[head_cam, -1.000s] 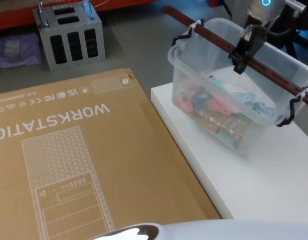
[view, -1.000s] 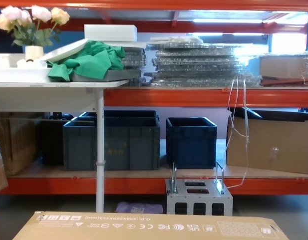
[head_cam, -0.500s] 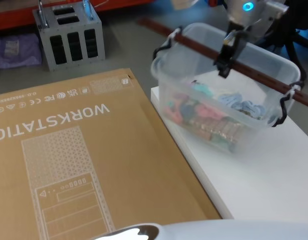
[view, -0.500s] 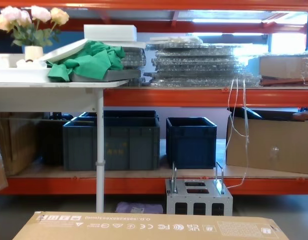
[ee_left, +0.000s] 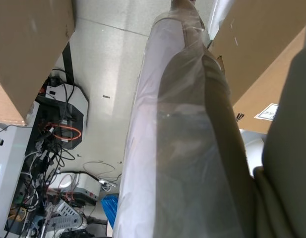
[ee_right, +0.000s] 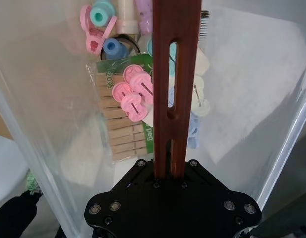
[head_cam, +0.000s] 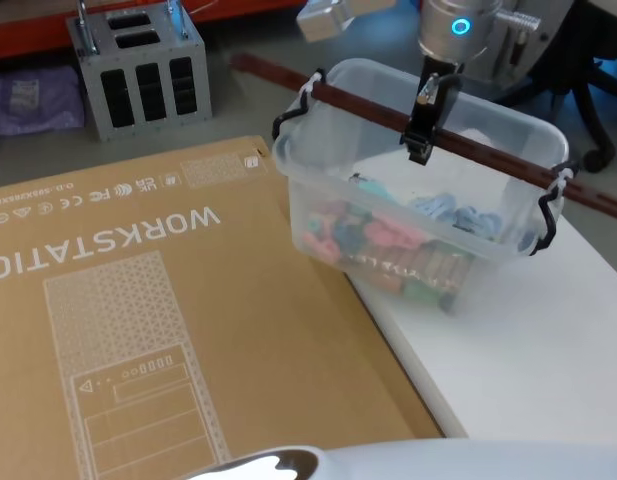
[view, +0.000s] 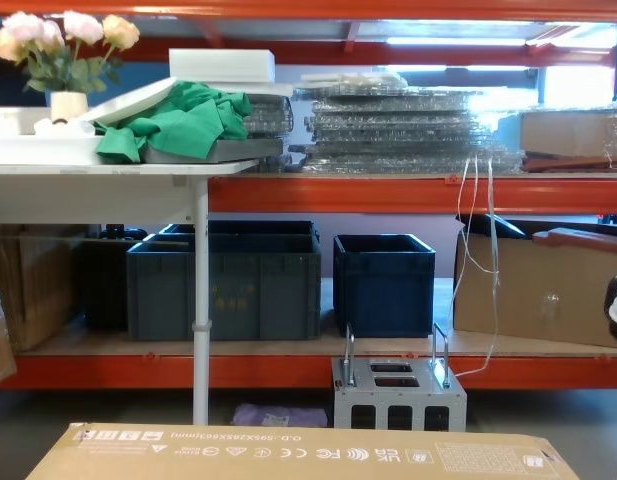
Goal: Use one hand to grasp the basket and place it at the designated location.
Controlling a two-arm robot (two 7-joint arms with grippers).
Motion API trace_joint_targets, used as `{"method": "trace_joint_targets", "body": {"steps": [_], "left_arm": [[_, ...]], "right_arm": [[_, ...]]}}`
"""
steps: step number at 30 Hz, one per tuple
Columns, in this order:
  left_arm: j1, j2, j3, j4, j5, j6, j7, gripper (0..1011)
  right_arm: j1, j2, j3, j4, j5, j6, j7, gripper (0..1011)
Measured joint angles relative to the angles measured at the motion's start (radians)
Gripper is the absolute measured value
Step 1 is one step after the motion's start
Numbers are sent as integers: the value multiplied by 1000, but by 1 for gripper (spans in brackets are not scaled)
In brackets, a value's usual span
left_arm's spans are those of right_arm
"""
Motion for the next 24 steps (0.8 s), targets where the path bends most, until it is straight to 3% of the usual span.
{"method": "trace_joint_targets", "body": {"steps": [9,11,24], "left_arm": [[0,0,0,0,0,0,0,0],[0,0,0,0,0,0,0,0],[0,0,0,0,0,0,0,0]], "right_arm": [[12,-35,-32,-15,-13,-29,-7,0],[19,-65,-50,-25,-20,-55,-13,0],[35,-135,-96,-35,-25,-142,-39,0]]}}
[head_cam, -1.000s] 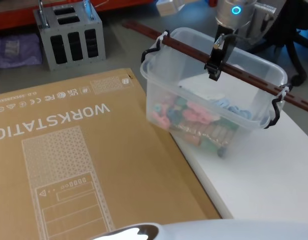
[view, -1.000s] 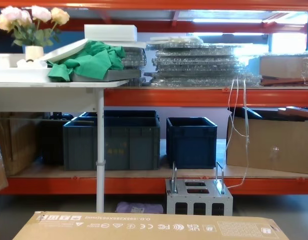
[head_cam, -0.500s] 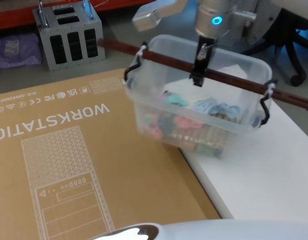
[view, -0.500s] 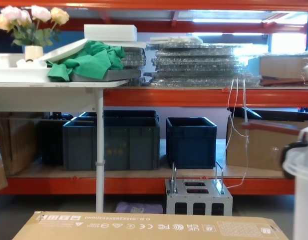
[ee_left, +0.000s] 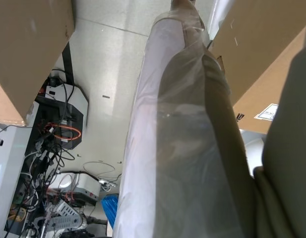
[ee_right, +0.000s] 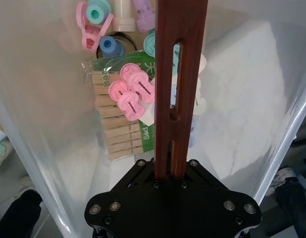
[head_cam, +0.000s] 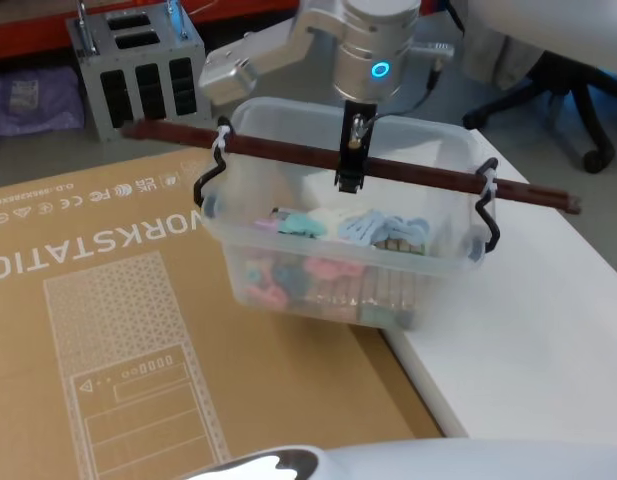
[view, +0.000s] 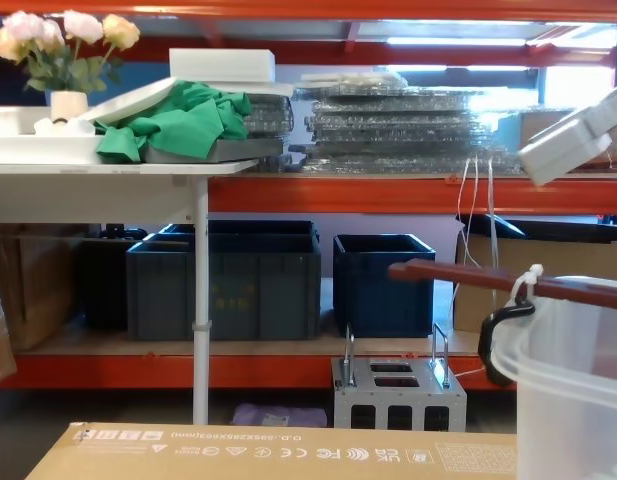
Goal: Use one hand to grasp the basket and place it at the designated location.
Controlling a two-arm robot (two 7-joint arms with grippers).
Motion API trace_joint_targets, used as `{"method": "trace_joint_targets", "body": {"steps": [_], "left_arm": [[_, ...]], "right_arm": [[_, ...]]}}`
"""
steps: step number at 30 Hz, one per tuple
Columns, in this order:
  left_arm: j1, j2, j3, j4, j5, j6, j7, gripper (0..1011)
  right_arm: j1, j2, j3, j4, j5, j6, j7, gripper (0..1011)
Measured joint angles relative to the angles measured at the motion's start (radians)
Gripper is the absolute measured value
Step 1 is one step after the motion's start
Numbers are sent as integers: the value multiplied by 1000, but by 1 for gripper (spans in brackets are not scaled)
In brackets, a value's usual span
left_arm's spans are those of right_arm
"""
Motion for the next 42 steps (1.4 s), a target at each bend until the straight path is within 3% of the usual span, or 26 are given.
{"method": "trace_joint_targets", "body": {"steps": [21,42], "left_arm": [[0,0,0,0,0,0,0,0],[0,0,0,0,0,0,0,0]], "right_arm": [[32,-84,-77,-40,-6,-202,-51,0],[58,-132,-130,-71,-9,-235,-77,0]]}}
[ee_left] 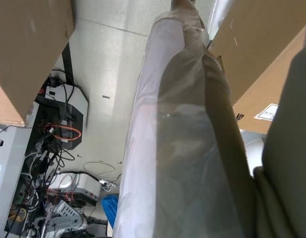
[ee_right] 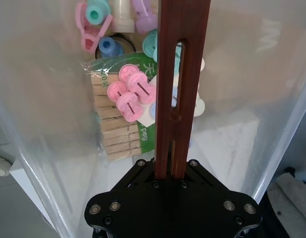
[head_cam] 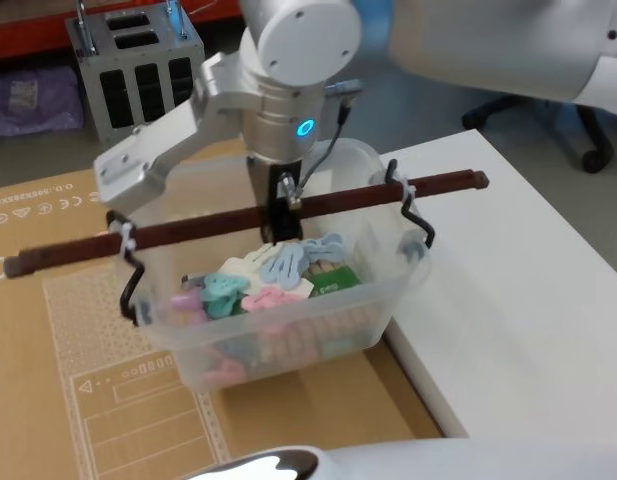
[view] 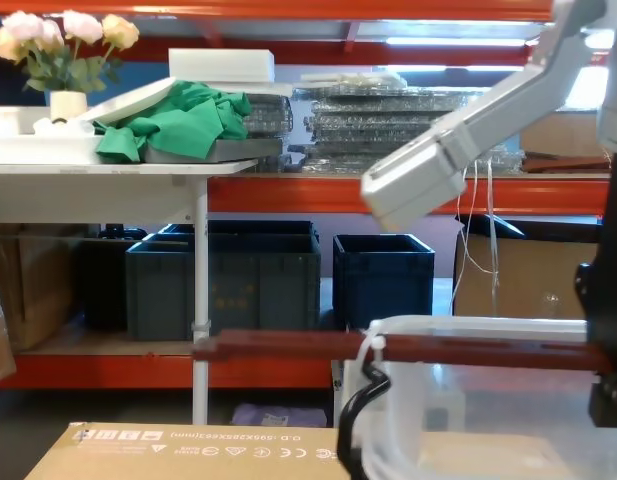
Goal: Use one hand to grasp the basket and place it at the designated location.
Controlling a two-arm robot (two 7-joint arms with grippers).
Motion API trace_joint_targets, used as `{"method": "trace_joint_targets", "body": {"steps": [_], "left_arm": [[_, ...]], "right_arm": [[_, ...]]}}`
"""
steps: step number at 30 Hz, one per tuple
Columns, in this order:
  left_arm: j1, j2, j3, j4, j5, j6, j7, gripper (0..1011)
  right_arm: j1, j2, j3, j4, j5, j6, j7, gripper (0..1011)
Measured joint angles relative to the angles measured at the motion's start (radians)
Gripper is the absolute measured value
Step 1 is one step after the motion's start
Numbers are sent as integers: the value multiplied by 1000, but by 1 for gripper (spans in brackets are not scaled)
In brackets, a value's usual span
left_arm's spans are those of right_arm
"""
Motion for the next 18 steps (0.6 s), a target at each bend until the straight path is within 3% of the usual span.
{"method": "trace_joint_targets", "body": {"steps": [18], "left_arm": [[0,0,0,0,0,0,0,0]], "right_arm": [[14,-59,-42,0,-6,40,-29,0]]}}
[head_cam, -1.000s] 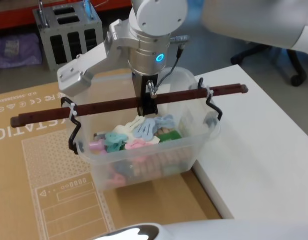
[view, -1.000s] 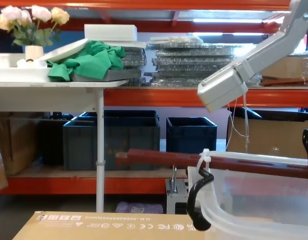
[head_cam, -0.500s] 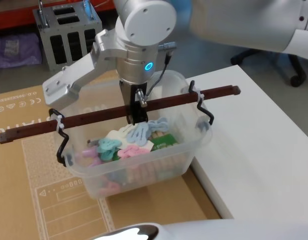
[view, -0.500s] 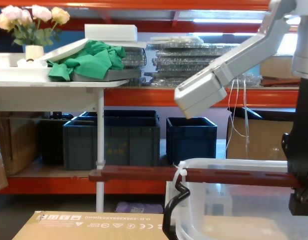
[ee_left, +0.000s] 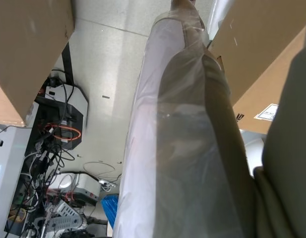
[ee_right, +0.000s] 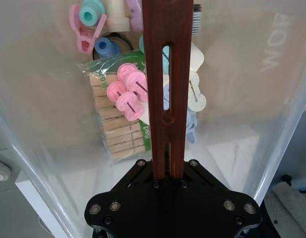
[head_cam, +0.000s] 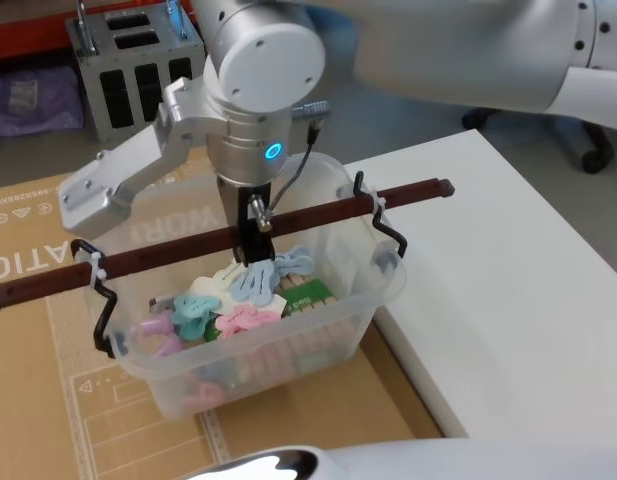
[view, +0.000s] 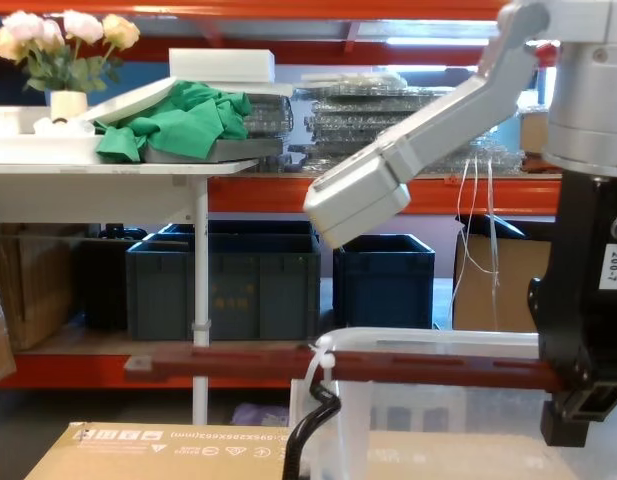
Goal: Use one hand to grasp the basket and place it at the designated location.
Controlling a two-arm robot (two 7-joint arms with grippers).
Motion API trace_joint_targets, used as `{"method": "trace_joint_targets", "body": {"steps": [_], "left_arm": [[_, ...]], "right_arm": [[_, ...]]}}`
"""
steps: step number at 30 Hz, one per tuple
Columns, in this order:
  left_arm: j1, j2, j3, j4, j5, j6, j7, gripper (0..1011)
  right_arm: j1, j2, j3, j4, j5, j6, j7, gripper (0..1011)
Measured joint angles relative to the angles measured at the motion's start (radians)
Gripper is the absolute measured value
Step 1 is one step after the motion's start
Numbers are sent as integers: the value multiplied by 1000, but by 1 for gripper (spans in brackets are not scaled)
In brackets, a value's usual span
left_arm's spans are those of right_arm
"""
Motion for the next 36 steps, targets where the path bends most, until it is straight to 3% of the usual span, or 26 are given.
{"method": "trace_joint_targets", "body": {"steps": [13,36], "left_arm": [[0,0,0,0,0,0,0,0],[0,0,0,0,0,0,0,0]], "right_arm": [[-9,-79,-45,33,-29,46,-38,0],[-15,-134,-109,73,-35,105,-82,0]]}}
